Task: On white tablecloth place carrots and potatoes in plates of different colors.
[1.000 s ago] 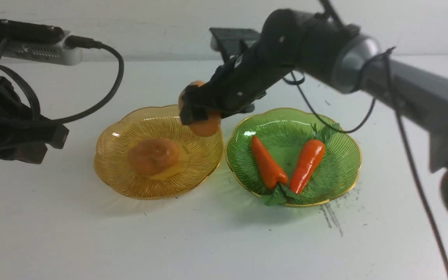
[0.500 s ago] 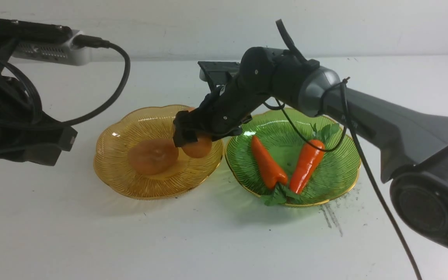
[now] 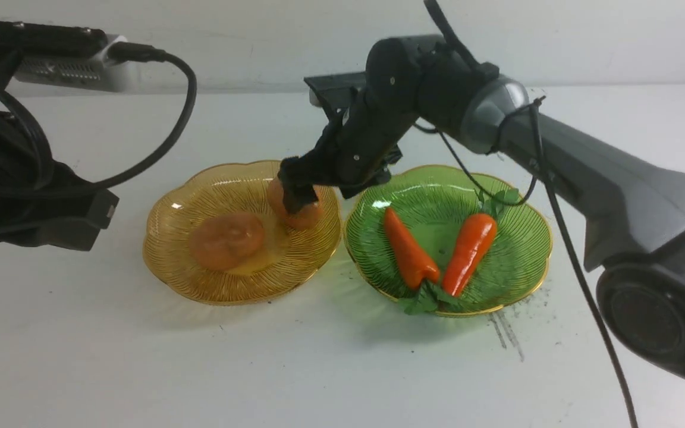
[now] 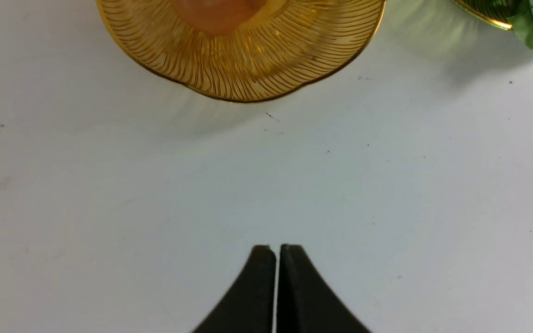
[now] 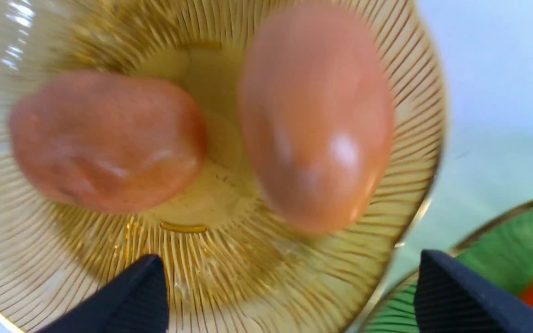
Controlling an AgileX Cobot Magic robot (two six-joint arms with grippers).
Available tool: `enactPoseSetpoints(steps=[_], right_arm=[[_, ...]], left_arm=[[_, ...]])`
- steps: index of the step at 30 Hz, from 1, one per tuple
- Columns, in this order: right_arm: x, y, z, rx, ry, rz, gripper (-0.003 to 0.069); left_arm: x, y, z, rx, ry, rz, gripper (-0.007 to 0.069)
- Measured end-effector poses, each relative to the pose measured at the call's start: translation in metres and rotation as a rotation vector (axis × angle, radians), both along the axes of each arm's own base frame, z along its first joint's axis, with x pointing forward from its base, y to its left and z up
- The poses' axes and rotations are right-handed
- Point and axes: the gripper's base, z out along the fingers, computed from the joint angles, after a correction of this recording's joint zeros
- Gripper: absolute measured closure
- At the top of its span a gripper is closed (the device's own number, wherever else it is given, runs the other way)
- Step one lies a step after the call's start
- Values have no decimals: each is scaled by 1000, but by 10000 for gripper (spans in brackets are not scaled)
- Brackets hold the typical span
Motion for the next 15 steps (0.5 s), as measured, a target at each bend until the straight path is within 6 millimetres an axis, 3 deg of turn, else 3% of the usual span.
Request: enactPoseSetpoints(steps=[5, 7, 8, 10, 11, 12, 13, 15], right_arm=[[-15, -26, 111, 26, -296, -55, 188], [-28, -40, 148, 38, -379, -95, 312], [-29, -43, 152, 31, -395, -105, 358], [-52, -63, 196, 42, -488, -147, 540], [-61, -71, 211, 44, -520, -166, 594], [-63, -73, 214, 48, -526, -167, 594], [-78, -85, 236, 64, -567, -195, 645], [-99, -100, 260, 91, -602, -220, 665]], left_arm=[[-22, 4, 17, -15, -79, 0, 627], [-32, 6, 25, -19, -114, 0, 627], [-33, 6, 25, -21, -118, 0, 627], [-53, 9, 35, -31, -176, -1, 627], [-65, 11, 39, -36, -205, -1, 627], [-67, 12, 39, -37, -210, -1, 627], [-81, 14, 42, -43, -243, -1, 627], [-105, 18, 41, -51, -287, -1, 627]])
